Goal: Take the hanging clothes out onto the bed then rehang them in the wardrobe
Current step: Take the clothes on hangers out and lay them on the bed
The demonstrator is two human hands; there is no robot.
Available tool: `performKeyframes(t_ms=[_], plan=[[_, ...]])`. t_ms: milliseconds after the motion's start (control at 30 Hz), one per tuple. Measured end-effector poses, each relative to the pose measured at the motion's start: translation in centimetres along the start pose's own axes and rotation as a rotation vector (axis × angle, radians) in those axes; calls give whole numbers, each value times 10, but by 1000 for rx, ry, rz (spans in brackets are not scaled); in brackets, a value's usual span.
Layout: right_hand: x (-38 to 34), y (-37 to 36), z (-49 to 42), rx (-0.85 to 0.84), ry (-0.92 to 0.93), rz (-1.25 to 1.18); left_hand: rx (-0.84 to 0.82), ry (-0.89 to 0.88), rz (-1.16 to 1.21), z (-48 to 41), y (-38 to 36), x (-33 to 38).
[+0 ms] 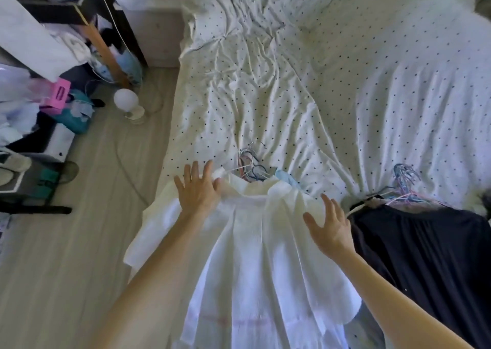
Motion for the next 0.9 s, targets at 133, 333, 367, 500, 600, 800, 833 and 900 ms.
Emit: performKeyframes(t_ms=[133, 333, 367, 500, 600, 800, 833, 900], plan=[[5, -77, 30, -163, 188, 327, -357, 114, 22, 60, -100, -18], [30, -159, 103, -434, 270, 451, -559, 337, -9, 206, -156, -72], [32, -159, 110, -440, 279, 473, -571, 348, -14, 216, -155, -75], [42, -142, 133, -462, 341, 535, -656, 363, -144, 242, -136, -82], [56, -103, 155, -488, 315, 458, -701, 384, -171, 268, -111, -76], [132, 4, 223, -309, 287, 256, -737, 283, -225, 336, -89, -8], [150, 24, 237, -250, 298, 252, -745, 236, -216, 347, -88, 17], [194, 67, 271, -136, 285, 192, -751, 114, -242, 371, -87, 79]])
Point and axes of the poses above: each hand's wrist, its own z-axis away from the middle knuckle, its own y-axis out of the back of the hand, x = y × z, the point moved 10 cm from there along -z, towards the middle knuckle, and after that the axes turned 15 degrees about z, right-handed, at the moved point
